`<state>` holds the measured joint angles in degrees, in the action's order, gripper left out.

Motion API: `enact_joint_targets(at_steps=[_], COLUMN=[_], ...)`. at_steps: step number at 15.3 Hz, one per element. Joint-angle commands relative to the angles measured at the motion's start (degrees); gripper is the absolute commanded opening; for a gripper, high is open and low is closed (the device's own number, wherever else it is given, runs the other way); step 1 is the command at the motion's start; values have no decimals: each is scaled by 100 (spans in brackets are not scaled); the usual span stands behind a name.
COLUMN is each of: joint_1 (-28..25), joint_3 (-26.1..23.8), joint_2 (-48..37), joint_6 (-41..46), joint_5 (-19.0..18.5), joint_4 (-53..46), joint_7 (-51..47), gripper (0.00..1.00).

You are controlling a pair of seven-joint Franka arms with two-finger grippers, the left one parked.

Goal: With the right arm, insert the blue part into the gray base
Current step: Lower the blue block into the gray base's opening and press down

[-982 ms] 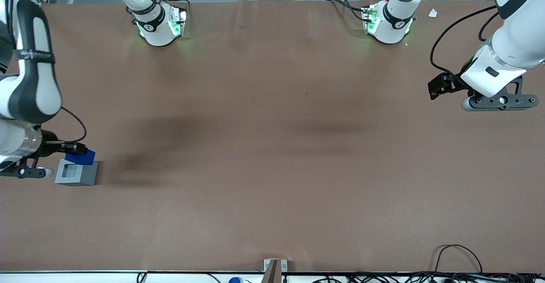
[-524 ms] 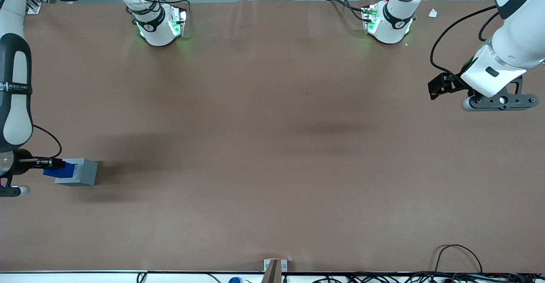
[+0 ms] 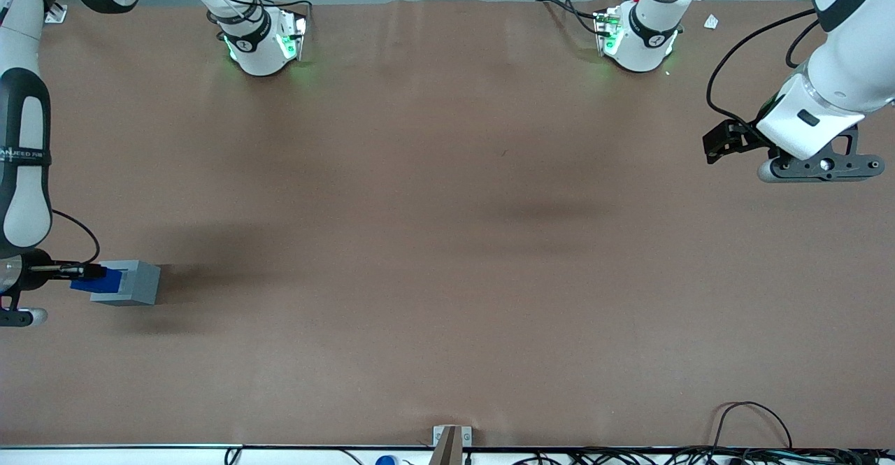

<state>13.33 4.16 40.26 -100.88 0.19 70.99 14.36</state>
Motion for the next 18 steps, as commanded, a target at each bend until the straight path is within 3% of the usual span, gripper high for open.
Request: enact_joint_targets(at_steps=[1,18], joint_1=[152,249], joint_3=[-91,-91], joint_2=[157,298], joint_6=[59,-116], joint_5=[-54,-72], joint_4=[-173,-112], joint_7=[84,67], gripper=[4,4])
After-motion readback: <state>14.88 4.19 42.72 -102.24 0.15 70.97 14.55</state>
